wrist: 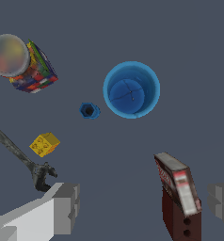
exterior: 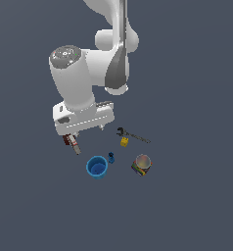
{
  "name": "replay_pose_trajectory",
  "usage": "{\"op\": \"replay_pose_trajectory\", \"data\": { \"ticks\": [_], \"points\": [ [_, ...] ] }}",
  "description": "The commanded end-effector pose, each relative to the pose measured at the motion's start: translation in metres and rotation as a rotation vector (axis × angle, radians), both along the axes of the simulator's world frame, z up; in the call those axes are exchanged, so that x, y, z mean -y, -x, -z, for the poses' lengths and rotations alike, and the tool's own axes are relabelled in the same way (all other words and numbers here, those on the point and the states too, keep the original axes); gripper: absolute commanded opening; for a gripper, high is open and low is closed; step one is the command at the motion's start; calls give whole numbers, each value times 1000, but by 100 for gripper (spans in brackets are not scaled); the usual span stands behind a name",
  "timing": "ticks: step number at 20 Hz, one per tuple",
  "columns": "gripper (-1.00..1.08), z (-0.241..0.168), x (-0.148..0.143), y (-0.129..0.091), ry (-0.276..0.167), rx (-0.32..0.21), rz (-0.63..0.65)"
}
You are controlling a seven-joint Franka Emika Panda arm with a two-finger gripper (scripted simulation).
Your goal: Pick up a designated object from a clutter of objects.
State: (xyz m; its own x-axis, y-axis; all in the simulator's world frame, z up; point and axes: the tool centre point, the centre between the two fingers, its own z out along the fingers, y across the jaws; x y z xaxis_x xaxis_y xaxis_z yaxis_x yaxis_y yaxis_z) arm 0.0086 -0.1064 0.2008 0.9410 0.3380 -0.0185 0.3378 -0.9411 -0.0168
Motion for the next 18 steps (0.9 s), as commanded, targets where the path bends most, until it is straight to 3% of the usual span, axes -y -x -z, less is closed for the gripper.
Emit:
{"op": "replay_pose_trajectory", "data": {
  "ticks": [1,18],
  "points": [
    [100,11,15,2,0,4,-39],
    [100,74,95,23,4,22,-254]
  ]
}}
